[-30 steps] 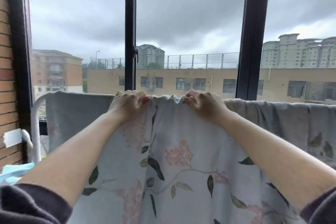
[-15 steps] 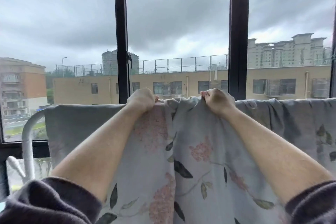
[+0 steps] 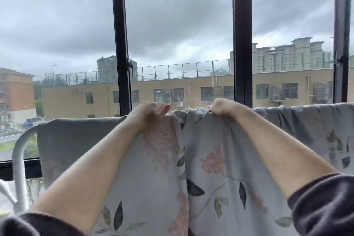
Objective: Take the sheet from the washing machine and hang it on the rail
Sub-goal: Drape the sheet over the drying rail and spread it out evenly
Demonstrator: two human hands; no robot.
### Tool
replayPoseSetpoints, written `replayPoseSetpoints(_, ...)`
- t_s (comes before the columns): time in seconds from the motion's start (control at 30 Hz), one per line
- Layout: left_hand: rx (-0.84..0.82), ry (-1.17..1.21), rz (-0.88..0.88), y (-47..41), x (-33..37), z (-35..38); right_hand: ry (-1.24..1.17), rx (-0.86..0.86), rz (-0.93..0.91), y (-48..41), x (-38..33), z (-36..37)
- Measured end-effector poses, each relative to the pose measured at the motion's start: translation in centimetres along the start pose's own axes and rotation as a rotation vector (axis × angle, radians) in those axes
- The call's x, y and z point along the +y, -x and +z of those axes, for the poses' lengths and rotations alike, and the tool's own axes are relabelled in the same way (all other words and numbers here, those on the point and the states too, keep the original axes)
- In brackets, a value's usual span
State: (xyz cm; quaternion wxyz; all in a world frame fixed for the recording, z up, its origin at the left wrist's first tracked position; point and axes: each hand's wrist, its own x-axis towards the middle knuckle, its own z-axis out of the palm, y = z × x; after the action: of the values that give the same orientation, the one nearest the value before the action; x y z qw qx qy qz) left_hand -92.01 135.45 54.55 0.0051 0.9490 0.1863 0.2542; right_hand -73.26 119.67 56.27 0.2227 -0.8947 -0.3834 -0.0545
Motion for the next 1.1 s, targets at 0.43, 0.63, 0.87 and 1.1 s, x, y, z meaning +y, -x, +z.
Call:
replayPoseSetpoints(0.43, 0.247, -0.018, 0.035, 1.2, -0.2, 0.6, -0.002, 0.224, -0.425, 2.7, 2.2, 1.4)
replayPoseSetpoints(0.63, 0.030, 0.005, -0.185, -1.2, 1.1, -0.7, -0.074, 0.449, -0.290, 1.0, 1.0, 1.3)
replayPoseSetpoints(0.87, -0.339, 0.015, -0.448, -2.6, 0.9, -2.2, -0.151, 0.168, -0.471, 0.9, -2.0, -0.1)
replayPoseSetpoints(1.1, -0.447, 0.246, -0.523, -2.8, 0.8, -2.2, -0.145, 0.230, -0.588, 1.7, -2.5, 2.2)
